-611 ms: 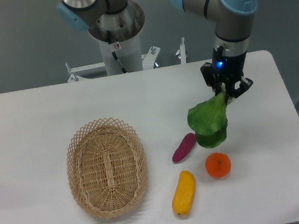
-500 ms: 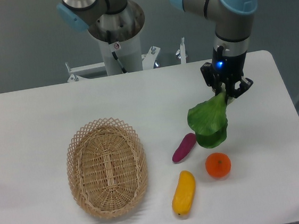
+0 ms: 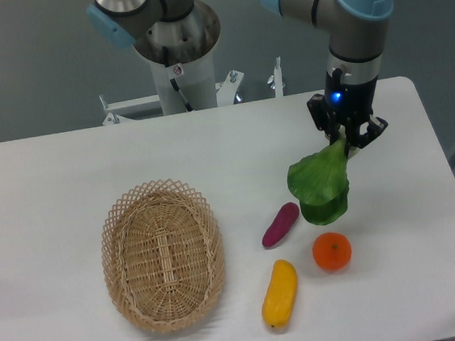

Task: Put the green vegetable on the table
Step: 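Hold the green bok choy in the gripper above the table, then move the held bok choy sideways and lower it onto the table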

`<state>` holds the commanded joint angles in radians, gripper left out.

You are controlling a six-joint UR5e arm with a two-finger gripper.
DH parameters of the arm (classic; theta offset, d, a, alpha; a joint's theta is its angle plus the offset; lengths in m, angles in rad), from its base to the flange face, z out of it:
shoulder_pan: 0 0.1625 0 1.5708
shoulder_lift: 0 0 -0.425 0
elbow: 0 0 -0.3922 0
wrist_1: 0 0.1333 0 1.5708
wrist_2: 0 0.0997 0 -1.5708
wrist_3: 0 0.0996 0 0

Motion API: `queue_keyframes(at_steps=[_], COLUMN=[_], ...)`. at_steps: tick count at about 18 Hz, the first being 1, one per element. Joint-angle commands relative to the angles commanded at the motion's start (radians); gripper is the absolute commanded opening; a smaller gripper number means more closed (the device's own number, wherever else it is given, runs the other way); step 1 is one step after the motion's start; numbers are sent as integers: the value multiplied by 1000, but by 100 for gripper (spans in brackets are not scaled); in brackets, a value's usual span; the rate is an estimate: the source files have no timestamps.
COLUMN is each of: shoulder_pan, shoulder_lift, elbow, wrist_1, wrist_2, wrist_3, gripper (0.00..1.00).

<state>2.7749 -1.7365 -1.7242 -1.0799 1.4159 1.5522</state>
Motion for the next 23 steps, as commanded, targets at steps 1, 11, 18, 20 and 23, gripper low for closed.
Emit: queue_keyframes(at_steps=[1,11,18,20,23], shoulder_pan=[5,98,156,158,172], shoulder_lift=[-2,-67,-161,-166,-178], elbow=[-2,-54,-109,-121,-130], wrist_1=[0,72,230,233,233], wrist_2=[0,0,3,18,38], wrist_3=[17,248,365,390,419], gripper=[25,25,25,25,25])
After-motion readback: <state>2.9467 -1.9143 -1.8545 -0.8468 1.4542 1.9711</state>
